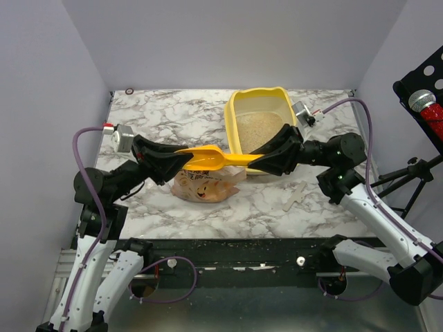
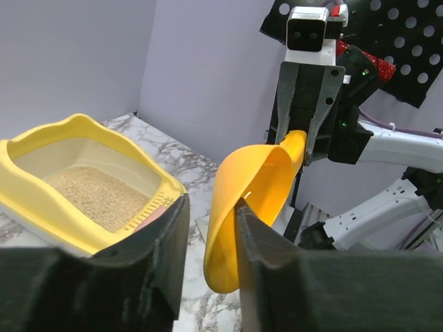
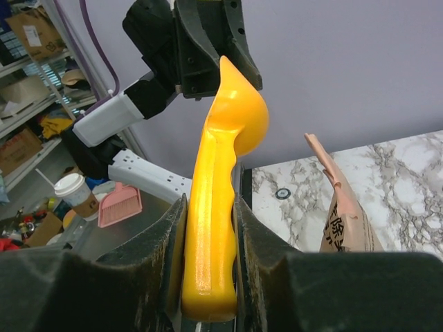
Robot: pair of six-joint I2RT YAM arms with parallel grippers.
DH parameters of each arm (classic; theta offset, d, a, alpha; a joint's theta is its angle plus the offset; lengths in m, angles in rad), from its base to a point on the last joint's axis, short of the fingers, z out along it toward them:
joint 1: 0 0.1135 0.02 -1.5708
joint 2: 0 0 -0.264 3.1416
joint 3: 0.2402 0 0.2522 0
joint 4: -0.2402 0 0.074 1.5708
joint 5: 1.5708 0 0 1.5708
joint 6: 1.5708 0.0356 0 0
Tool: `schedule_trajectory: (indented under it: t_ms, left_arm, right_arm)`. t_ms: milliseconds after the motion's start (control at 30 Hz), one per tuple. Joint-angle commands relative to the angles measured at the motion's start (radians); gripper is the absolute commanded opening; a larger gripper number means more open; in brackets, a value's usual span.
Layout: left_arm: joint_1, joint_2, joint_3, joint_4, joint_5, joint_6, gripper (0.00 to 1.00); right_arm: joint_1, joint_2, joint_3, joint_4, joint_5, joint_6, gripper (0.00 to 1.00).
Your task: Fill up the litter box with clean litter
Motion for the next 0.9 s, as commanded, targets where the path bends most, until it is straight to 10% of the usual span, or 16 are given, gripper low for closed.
schedule_trajectory:
  t_ms: [0, 433, 867]
  left_arm:
    - [-0.001, 0.049, 0.032, -0.082, 0.006, 0.101, 0.47]
    - [-0.073, 0.199, 0.265, -0.578, -0.202, 0.627, 0.64]
    - [-0.247, 0.369, 0.325, -0.769, -0.452, 0.981, 0.74]
  right_arm:
    - [0.000, -0.032, 0.077, -0.128, 0.053, -0.065, 0.01]
    - [0.000, -0.147, 0.275, -0.869, 0.430, -0.324, 0.01]
    - [-0.002, -0.285, 0.301, -1.146, 0.564, -0.425, 0.01]
